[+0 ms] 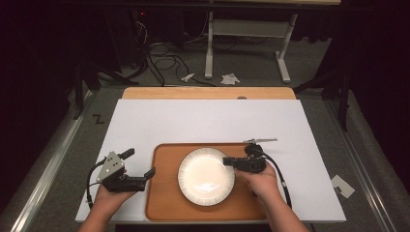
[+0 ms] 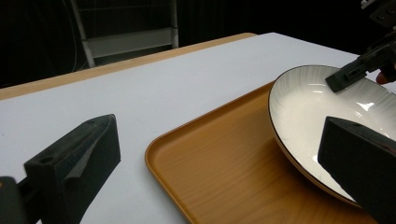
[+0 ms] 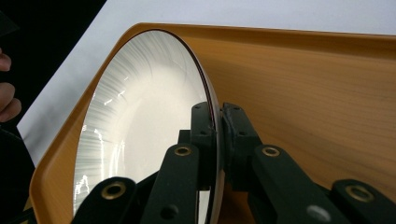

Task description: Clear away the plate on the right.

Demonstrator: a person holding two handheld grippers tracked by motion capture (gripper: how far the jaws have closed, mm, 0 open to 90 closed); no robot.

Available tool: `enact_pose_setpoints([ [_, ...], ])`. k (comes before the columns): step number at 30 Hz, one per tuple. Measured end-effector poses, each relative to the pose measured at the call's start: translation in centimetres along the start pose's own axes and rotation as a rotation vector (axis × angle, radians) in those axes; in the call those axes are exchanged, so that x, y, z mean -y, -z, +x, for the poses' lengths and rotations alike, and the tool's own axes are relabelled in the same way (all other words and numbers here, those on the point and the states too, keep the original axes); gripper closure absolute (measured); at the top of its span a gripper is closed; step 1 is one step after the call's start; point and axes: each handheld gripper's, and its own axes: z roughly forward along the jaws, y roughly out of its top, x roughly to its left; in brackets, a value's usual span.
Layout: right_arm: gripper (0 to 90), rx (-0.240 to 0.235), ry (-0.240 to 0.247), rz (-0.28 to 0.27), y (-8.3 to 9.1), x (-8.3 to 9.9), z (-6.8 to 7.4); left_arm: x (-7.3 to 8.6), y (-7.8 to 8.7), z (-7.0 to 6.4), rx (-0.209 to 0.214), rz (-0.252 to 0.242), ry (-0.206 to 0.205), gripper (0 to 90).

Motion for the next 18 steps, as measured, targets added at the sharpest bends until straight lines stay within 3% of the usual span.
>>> enact_pose_setpoints([
  [6,85.0,0.005,-0.013,0.011,-0.2,0.0,-0.3,0.0,-0.1,-0.1,0.001,0.011,-0.014,0.3],
  [11,84.9,0.008,-0.046,0.034,-0.5,0.2,-0.9,0.0,0.0,-0.1,0.000,0.006,-0.010,0.2],
  [18,84.9,0.015,-0.055,0.053,-0.8,0.3,-1.4,0.0,0.0,0.0,0.000,0.002,-0.005,0.2],
])
